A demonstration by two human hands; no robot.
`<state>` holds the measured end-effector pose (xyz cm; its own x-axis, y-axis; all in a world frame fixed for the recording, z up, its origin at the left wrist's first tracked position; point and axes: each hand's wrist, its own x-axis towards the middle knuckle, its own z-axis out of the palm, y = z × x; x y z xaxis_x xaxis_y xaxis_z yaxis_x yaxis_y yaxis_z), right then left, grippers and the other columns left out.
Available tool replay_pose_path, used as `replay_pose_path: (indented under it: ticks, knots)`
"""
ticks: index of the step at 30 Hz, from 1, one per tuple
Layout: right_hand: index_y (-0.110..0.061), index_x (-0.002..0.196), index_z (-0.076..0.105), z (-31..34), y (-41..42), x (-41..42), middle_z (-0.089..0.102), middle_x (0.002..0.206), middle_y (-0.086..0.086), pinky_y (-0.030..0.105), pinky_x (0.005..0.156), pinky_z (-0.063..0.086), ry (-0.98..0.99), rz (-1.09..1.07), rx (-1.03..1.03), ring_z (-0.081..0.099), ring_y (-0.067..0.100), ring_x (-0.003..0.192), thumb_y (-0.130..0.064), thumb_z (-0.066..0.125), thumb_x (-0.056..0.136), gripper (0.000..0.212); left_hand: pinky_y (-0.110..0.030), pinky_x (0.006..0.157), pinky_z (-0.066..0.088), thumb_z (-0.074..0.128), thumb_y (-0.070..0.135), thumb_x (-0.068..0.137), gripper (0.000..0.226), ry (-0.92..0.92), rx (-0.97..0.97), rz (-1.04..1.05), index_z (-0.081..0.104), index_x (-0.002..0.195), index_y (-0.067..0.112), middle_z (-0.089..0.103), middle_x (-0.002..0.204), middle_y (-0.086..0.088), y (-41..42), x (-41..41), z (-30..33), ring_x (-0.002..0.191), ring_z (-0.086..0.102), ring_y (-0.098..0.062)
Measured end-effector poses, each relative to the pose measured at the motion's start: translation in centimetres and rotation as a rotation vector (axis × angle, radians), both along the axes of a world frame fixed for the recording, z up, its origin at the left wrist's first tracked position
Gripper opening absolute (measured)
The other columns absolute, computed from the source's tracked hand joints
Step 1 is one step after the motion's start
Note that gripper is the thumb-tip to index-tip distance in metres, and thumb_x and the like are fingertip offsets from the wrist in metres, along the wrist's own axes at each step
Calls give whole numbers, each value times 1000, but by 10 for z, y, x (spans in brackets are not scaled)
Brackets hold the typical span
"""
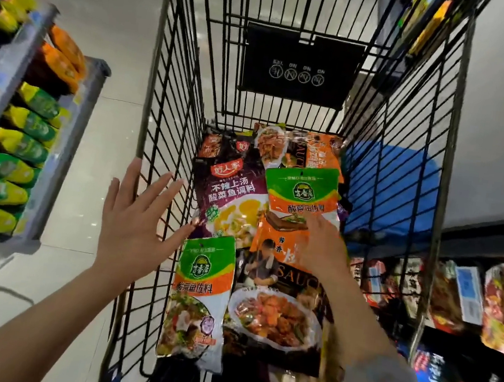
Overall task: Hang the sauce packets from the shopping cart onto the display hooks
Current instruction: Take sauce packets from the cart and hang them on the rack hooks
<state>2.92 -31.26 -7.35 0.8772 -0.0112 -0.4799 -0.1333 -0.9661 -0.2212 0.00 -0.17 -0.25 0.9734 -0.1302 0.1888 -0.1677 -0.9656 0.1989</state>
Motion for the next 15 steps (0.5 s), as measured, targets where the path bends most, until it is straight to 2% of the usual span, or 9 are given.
replay_pose_path:
  ticks: [2,4,7,10,12,15]
  knots:
    - [-21,142,31,-31,-12,35,32,149,10,47,105,35,124,-2,-32,37,32,132,-37,45,94,53,-48,116,8,47,61,79,71,5,12,2,49,136,20,50,138,-2,0,0,0,145,7,-24]
    - [-19,140,31,-49,-18,41,30,149,11,48,101,39,240,22,-12,43,34,126,-34,41,96,48,-56,112,19,51,59,79,69,-14,8,-8,51,134,18,54,135,-4,-1,0,-1,145,10,-26]
    - [-18,143,29,-51,-16,23,32,148,9,42,94,42,176,78,-105,46,34,123,-26,39,95,50,-61,105,28,58,54,78,65,-34,11,-26,57,129,13,58,130,-7,-1,2,-3,143,15,-32]
    - [-16,137,37,-44,-6,6,42,141,10,42,93,44,160,90,-168,49,33,119,-24,40,92,46,-62,103,30,60,53,78,64,-33,42,-41,57,128,12,60,128,-9,1,1,-6,143,15,-34]
    - [-14,132,42,-41,-4,-3,47,136,9,41,91,44,153,112,-179,52,33,114,-23,40,92,42,-62,103,30,59,54,78,65,-21,50,-42,57,128,12,60,127,-9,2,1,-7,143,14,-34]
    - [-16,136,40,-40,-8,-12,42,141,7,39,91,42,137,102,-113,49,33,117,-26,41,93,43,-61,106,27,52,58,78,68,27,67,-8,55,130,14,59,129,-8,0,0,-5,145,6,-30]
